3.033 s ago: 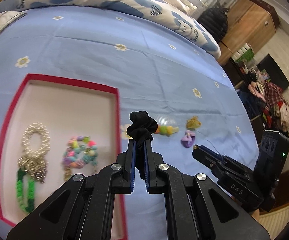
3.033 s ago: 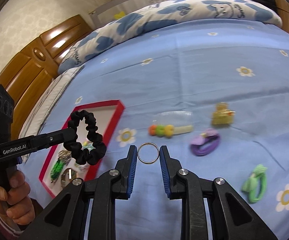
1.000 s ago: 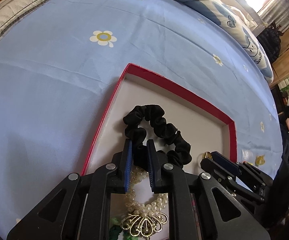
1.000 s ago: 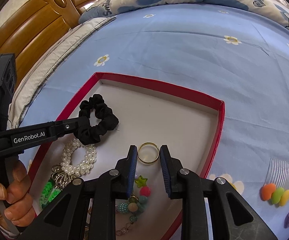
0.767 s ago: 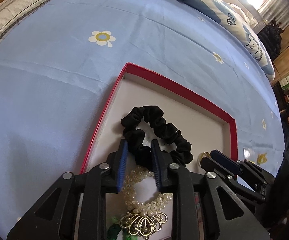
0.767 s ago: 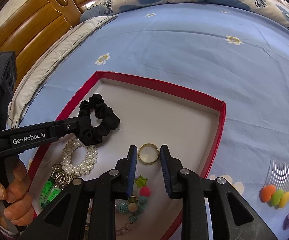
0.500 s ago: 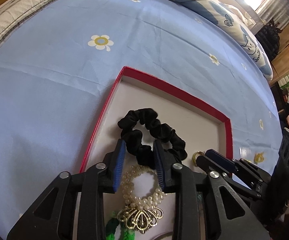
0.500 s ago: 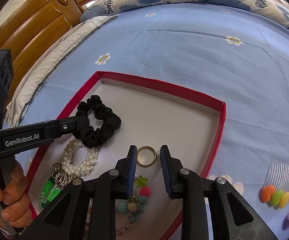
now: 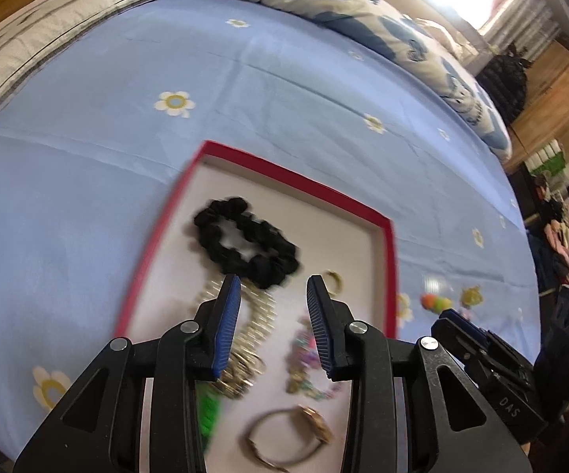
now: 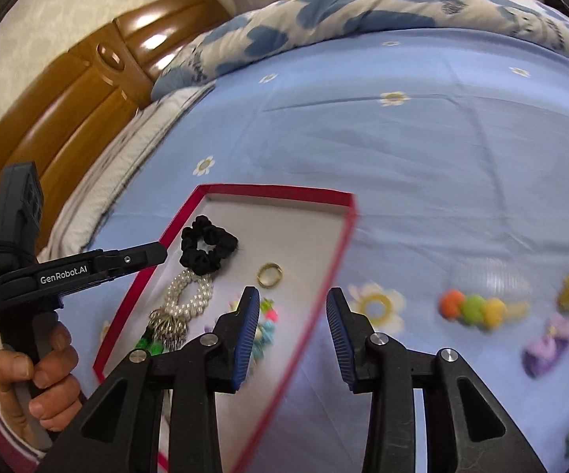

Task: Organize jewelry
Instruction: 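Carry the scrunchie and ring into the tray and open both tools, then move both open tools back toward the hair accessories on the sheet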

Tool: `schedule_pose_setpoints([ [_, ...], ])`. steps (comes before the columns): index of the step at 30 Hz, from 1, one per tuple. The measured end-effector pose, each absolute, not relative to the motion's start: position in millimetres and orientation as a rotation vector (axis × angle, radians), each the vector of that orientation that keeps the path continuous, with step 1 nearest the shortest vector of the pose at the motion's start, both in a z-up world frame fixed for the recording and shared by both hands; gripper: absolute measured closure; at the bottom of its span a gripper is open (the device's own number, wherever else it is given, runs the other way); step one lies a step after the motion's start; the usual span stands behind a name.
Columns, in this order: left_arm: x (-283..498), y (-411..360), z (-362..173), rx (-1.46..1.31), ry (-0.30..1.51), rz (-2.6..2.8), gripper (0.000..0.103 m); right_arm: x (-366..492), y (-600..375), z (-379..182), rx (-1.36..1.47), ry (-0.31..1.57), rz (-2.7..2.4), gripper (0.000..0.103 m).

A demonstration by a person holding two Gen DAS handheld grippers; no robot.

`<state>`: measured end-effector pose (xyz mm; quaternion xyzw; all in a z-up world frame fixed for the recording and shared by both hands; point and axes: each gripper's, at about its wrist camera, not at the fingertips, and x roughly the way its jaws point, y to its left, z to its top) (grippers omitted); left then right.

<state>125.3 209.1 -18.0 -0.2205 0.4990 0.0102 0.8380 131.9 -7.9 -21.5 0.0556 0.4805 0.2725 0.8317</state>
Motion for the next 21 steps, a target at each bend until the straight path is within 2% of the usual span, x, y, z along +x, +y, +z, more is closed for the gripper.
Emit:
schedule_pose_setpoints([
  [4,119,182,-9,-0.442,1.051,-0.031,0.063,118,-42,-14,0.156,1.006,0.528,0.064],
  [21,112,55,-14,-0.288,1.123,-0.241,0.063,64,-182,-18,0.315,0.981,0.277,0.062],
])
